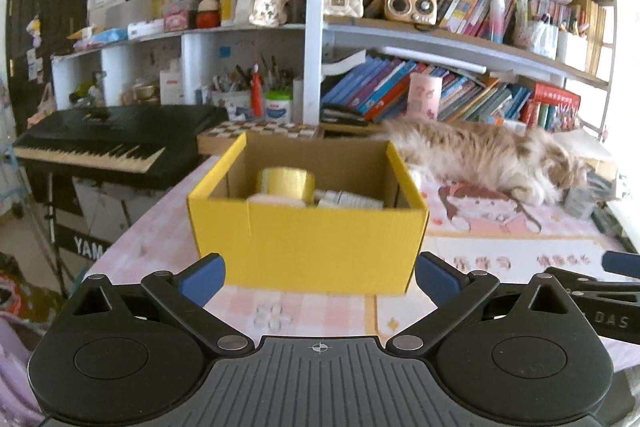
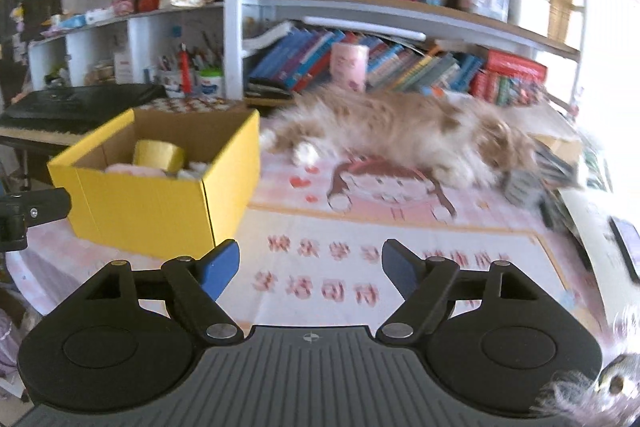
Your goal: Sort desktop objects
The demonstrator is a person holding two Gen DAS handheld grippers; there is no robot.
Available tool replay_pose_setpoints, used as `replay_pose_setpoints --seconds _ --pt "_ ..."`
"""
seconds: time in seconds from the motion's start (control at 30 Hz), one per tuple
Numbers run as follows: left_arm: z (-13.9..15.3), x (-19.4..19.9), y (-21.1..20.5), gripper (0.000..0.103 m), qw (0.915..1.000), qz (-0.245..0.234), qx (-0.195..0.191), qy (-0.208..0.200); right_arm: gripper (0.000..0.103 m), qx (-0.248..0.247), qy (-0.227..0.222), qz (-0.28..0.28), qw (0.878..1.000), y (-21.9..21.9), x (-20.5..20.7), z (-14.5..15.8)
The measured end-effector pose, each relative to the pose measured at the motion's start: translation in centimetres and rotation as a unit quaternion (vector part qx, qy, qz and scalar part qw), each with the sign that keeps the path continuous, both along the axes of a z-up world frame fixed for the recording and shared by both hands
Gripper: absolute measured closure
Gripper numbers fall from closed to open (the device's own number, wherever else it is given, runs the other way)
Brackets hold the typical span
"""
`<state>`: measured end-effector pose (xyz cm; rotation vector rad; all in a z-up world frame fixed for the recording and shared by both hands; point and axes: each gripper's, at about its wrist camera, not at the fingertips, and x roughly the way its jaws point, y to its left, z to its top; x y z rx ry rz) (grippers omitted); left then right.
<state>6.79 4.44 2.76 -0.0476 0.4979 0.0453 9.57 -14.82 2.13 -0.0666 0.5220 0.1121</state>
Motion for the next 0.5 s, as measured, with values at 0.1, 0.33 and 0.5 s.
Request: replay_pose_setpoints --seconds 0.1,0.33,0.5 --pt "-0.7 -0.9 -0.3 0.001 0.9998 -0.013 0.004 0.018 0.025 -0.001 0.009 -0.017 1.000 -0.3 -1.9 -0.9" --pt "-1.5 -3.0 -1.0 0.001 0.9994 -0.021 0.019 0.021 0.021 -0.002 0.033 -0.053 0.998 -0.7 -5.2 -2.7" --pt "-2.2 -3.2 -1.7 0.001 0.9988 -0.021 0.032 0.032 0.020 -0.008 0.042 -0.055 0.998 -1.0 -5.5 -3.1"
